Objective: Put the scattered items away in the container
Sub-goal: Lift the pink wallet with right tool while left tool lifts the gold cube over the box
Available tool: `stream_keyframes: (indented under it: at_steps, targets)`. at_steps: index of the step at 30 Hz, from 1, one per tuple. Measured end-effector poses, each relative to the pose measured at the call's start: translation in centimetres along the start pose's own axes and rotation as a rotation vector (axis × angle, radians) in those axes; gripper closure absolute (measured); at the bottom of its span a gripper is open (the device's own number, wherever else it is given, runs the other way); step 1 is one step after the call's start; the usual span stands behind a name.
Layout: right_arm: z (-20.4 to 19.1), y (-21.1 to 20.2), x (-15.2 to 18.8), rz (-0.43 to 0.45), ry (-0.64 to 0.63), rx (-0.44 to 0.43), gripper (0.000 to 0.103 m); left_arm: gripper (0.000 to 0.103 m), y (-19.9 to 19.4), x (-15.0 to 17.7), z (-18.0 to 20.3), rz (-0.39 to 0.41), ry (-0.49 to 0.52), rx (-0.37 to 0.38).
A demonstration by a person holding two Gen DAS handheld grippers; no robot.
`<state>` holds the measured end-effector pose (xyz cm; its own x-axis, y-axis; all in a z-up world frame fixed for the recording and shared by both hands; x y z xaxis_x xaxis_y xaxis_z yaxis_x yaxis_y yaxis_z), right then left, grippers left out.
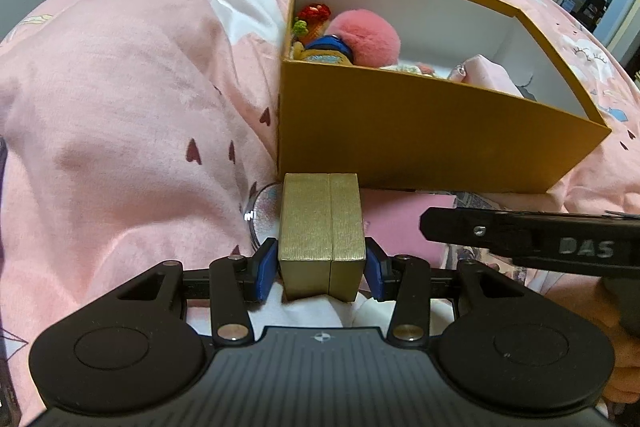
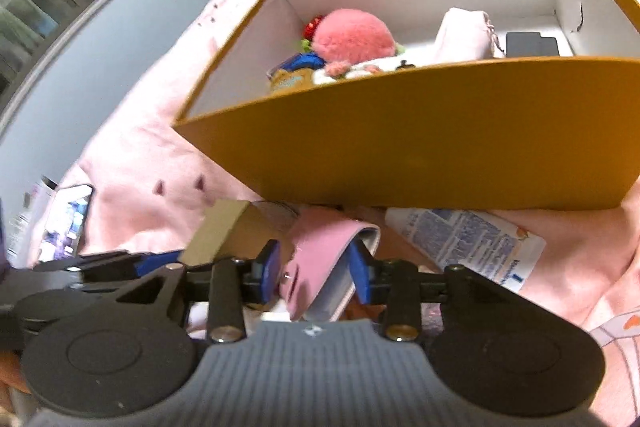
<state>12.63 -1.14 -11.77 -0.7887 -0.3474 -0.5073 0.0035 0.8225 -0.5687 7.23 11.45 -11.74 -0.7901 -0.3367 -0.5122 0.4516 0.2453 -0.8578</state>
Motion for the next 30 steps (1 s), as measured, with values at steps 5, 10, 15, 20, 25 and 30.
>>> stream_keyframes:
  at_steps: [5,10,15,20,25,30]
  targets:
    - [-0.6,0.3,-0.7,0.021,0.017,-0.045,0.065,0.052,-0.1,-0.2,-0.8,-0.011,-0.024,0.007]
    - [-0.4,0.9,-2.0,0.050,0.104,-0.104,0.067,0.052,-0.4,-0.7,-1.8,-0.006,-0.049,0.010]
    - [-1.9,1.7,-2.7,0.055,0.097,-0.161,0.072,0.052,-0.8,-1.0,-2.2,0.012,-0.047,0.003]
    - [-3.2,4.0,-3.2,0.024,0.087,-0.203,0.079,0.052,-0.8,-1.1,-2.9,0.005,-0.055,-0.023]
    - [-3.7,4.4,-3.3,0.021,0.059,-0.195,0.077,0.052,-0.8,-1.0,-3.0,0.009,-0.045,-0.017]
    - [-4.3,3.3,-3.4,0.042,0.018,-0.180,0.075,0.052,-0.8,-1.0,-2.9,0.015,-0.038,-0.016]
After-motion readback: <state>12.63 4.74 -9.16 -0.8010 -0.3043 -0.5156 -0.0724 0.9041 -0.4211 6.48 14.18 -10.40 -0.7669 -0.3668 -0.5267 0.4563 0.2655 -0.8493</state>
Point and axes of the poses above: each gripper's, at about its wrist camera, not at the fingertips, and y roughly the way its jaws point, z to its right, x to its underside, the point moved 5 cm from there along y, roughly the way its jaws point, and after that the axes turned 12 degrees about -x, right-handed, at the moved point
